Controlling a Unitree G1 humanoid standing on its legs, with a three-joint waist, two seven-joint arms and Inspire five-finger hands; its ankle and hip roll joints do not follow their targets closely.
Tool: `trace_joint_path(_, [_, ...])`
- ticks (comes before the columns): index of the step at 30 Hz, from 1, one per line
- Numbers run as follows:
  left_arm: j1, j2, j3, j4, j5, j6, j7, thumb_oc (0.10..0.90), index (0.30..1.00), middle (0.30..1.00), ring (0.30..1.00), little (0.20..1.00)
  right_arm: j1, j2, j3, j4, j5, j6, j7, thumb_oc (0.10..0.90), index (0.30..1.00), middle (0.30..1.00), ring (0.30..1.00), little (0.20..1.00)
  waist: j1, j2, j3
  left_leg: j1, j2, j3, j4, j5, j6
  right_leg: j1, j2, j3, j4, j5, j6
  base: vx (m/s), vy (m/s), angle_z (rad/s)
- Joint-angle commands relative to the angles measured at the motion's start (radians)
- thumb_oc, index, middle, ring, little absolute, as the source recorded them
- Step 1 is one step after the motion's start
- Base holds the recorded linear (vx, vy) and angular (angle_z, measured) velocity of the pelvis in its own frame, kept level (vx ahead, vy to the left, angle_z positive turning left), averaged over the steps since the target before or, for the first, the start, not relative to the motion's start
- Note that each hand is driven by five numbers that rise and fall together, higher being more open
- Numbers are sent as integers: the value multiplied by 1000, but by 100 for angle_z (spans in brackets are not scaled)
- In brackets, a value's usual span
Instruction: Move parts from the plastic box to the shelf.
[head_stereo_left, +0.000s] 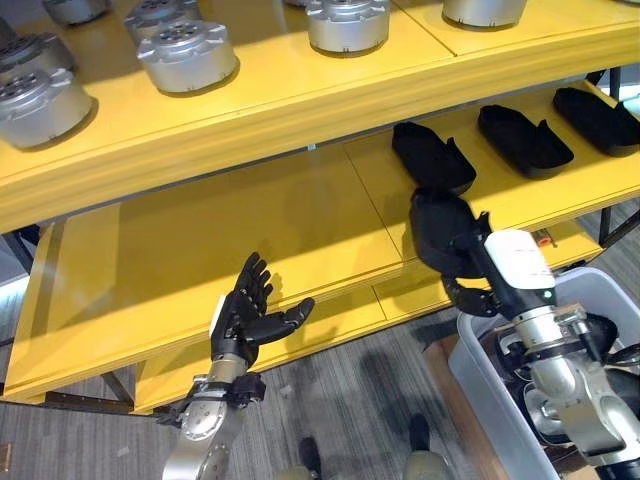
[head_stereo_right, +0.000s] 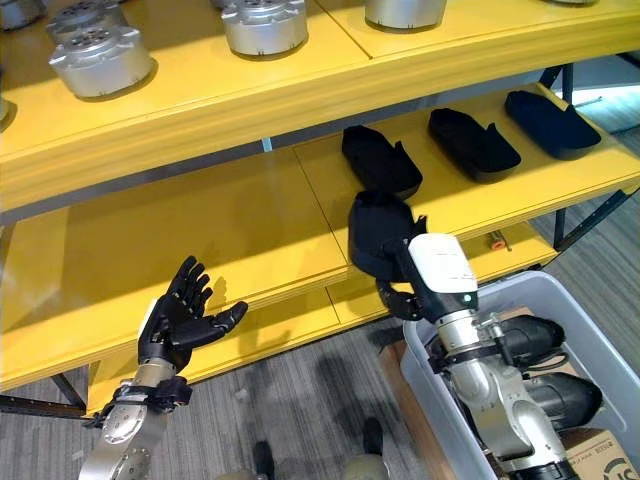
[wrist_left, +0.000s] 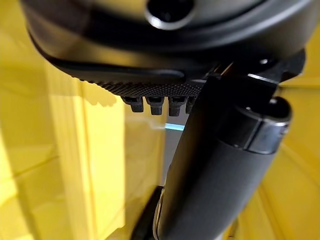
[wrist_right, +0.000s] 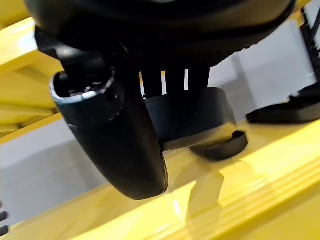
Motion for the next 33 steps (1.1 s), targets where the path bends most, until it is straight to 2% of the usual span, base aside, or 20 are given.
trace_joint_path(1, [-49,60,63,-101,15,-105,-14,900,1000,1000,1000,1000,-156,-22,-57,-109,22,-87,-79,400,300,300,300,300,30,-67,-126,143,4,12,-12,-132,17,-120,-21,73,79,30,45,94,-248,34])
trace_joint_path(4, [-55,55,51,-100,-10,-103,-21,900,1000,1000,1000,1000,-184,-60,-64,-113,51,-96,-91,400,300,300,300,300,33,-66,-145,125,62,-5,4,-106,-13,-85,34,46,83,-32,13,77,-287,41])
trace_joint_path(6, [-55,53,50,-97,-14,-104,-23,900,1000,1000,1000,1000,-190,-70,-65,-112,56,-97,-92,400,300,300,300,300,32,-63,-147,118,73,-11,14,-100,-20,-76,42,36,81,-40,6,30,-190,40])
trace_joint_path(9, [-59,51,41,-98,-20,-101,-20,900,1000,1000,1000,1000,-226,-95,-58,-118,68,-100,-102,400,300,300,300,300,40,-60,-153,106,112,-18,47,-61,-48,-54,74,10,84,-68,-16,41,-229,32])
trace_joint_path(12, [-59,51,33,-99,-27,-99,-22,900,1000,1000,1000,1000,-247,-117,-49,-117,81,-105,-103,400,300,300,300,300,42,-62,-150,90,155,-40,76,-26,-67,-33,117,-2,97,-109,-49,6,-282,20])
trace_joint_path(13, [-58,51,26,-96,-26,-98,-22,900,1000,1000,1000,1000,-276,-130,-31,-117,98,-110,-101,400,300,300,300,300,57,-69,-138,42,174,-67,153,39,-82,-17,144,-2,95,-125,-79,-34,-248,23])
trace_joint_path(14, [-59,51,27,-96,-26,-98,-21,900,1000,1000,1000,1000,-279,-130,-29,-115,98,-111,-102,400,300,300,300,300,53,-69,-138,34,176,-74,162,38,-84,-18,145,-6,94,-124,-81,-59,-282,39])
trace_joint_path(15, [-59,54,27,-96,-22,-100,-19,900,1000,1000,1000,1000,-295,-135,-18,-117,107,-115,-100,400,300,300,300,300,69,-78,-124,-6,177,-98,225,80,-87,-6,152,-8,89,-126,-97,-76,-215,49])
trace_joint_path(17, [-68,59,26,-98,-20,-101,-13,900,1000,1000,1000,1000,-337,-144,9,-112,121,-121,-106,400,300,300,300,300,98,-103,-75,-119,138,-172,393,125,-85,11,151,-28,80,-129,-121,-135,-288,62])
trace_joint_path(18, [-73,59,25,-98,-24,-101,-8,900,1000,1000,1000,1000,-346,-152,16,-116,123,-121,-108,400,300,300,300,300,109,-116,-58,-156,133,-172,441,146,-79,18,148,-40,79,-134,-130,-120,-242,65])
trace_joint_path(19, [-75,55,26,-94,-35,-97,2,900,1000,1000,1000,1000,-356,-158,23,-114,119,-117,-107,400,300,300,300,300,113,-121,-46,-194,149,-151,450,150,-68,24,144,-70,82,-142,-137,-38,-168,94])
trace_joint_path(21, [-60,48,35,-95,-52,-91,-3,900,1000,1000,1000,1000,-352,-167,21,-109,124,-109,-102,400,300,300,300,300,107,-122,-51,-200,218,-105,343,169,-77,36,139,-110,82,-152,-128,80,-47,110])
trace_joint_path(22, [-48,53,36,-97,-44,-88,-9,900,1000,1000,1000,1000,-351,-161,24,-109,138,-107,-97,400,300,300,300,300,113,-120,-56,-186,233,-92,248,199,-94,43,136,-119,79,-157,-120,134,21,76])
trace_joint_path(23, [-40,58,39,-96,-40,-87,-14,900,1000,1000,1000,1000,-354,-160,26,-107,137,-106,-97,400,300,300,300,300,117,-117,-59,-176,239,-87,185,203,-101,45,134,-121,80,-162,-113,141,62,59])
trace_joint_path(25, [-30,63,41,-91,-35,-86,-20,900,1000,1000,1000,1000,-349,-171,21,-108,127,-104,-97,400,300,300,300,300,119,-103,-63,-179,252,-57,114,231,-122,57,122,-126,86,-172,-98,141,121,46])
trace_joint_path(27, [-14,64,51,-87,-42,-87,-24,900,1000,1000,1000,1000,-358,-175,32,-94,113,-100,-93,400,300,300,300,300,120,-84,-79,-145,245,-53,75,169,-108,70,111,-117,85,-183,-85,168,159,21])
trace_joint_path(28, [-15,65,52,-90,-48,-86,-25,900,1000,1000,1000,1000,-357,-179,31,-92,109,-99,-89,400,300,300,300,300,121,-81,-86,-139,241,-23,84,154,-108,83,101,-121,79,-182,-82,199,171,-9])
trace_joint_path(30, [-18,73,46,-91,-59,-87,-38,900,1000,1000,1000,1000,-359,-177,28,-82,110,-93,-86,400,300,300,300,300,129,-80,-92,-147,218,-4,121,112,-101,117,67,-132,51,-174,-68,240,224,-8])
trace_joint_path(31, [-17,81,47,-99,-59,-94,-35,900,1000,1000,1000,1000,-398,-180,58,-65,100,-84,-85,400,300,300,300,300,142,-78,-99,-137,193,13,137,74,-86,133,33,-129,39,-162,-52,258,294,-8])
trace_joint_path(33, [-17,85,45,-98,-62,-92,-33,900,1000,1000,1000,1000,-436,-174,90,-39,103,-75,-80,400,300,300,300,300,156,-83,-98,-134,172,36,153,49,-74,140,4,-123,30,-146,-36,166,207,-13])
